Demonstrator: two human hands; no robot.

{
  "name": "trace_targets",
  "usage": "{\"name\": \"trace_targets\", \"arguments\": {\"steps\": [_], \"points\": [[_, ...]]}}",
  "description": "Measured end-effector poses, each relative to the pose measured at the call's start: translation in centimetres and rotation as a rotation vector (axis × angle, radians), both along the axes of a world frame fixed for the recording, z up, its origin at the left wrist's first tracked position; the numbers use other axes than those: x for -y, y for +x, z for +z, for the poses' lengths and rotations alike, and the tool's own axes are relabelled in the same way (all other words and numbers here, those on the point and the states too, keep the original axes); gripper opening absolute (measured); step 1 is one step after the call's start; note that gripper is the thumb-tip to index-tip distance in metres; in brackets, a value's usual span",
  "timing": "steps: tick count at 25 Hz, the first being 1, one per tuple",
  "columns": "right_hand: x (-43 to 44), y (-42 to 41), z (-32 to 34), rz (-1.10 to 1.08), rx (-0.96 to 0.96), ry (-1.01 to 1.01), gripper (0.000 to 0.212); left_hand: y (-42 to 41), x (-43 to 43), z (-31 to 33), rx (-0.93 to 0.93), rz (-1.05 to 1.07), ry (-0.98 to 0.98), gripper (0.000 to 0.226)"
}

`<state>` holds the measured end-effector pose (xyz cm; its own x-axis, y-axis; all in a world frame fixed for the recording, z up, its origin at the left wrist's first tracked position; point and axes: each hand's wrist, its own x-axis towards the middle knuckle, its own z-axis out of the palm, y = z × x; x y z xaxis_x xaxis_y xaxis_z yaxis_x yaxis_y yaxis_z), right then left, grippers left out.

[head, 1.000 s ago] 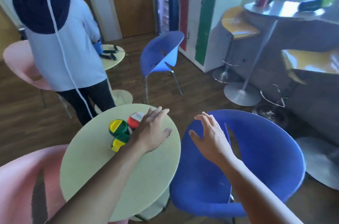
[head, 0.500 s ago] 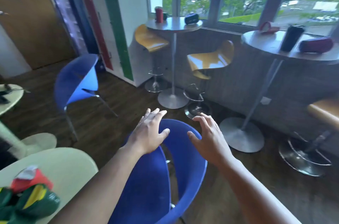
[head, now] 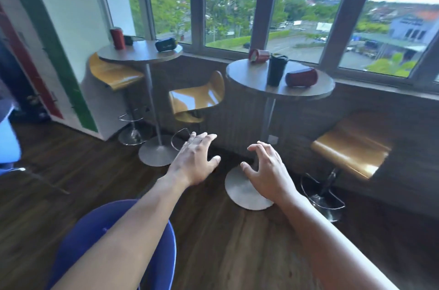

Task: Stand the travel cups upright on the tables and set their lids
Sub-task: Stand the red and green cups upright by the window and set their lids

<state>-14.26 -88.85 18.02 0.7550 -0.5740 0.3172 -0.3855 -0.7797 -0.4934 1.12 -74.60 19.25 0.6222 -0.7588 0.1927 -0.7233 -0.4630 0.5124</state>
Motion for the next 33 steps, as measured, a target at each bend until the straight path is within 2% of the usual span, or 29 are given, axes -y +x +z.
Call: {"name": "trace_targets", "arguments": {"steps": [8, 20, 26, 33], "points": [[12.5, 1.9, 2.2, -0.103, 0.037, -0.002, 0.044, 3.9, 15.1, 1.9, 0.004, -0.138, -0.042, 0.063], [31.4, 13.6, 8.1, -0.188, 0.094, 0.001, 0.044, 16.9, 35.3, 8.3, 0.084, -0.222, -0.105, 0.060], [39.4, 15.7, 8.2, -0.264, 0.094, 0.041, 0.046, 19.8, 42.9, 10.3, 0.121, -0.256, -0.147, 0.067], [49.6, 16.1, 7.7, -0.300, 0.108, 0.064, 0.046, 21.3, 51.4, 10.7, 0.202, -0.263, -0.176, 0.061]]}}
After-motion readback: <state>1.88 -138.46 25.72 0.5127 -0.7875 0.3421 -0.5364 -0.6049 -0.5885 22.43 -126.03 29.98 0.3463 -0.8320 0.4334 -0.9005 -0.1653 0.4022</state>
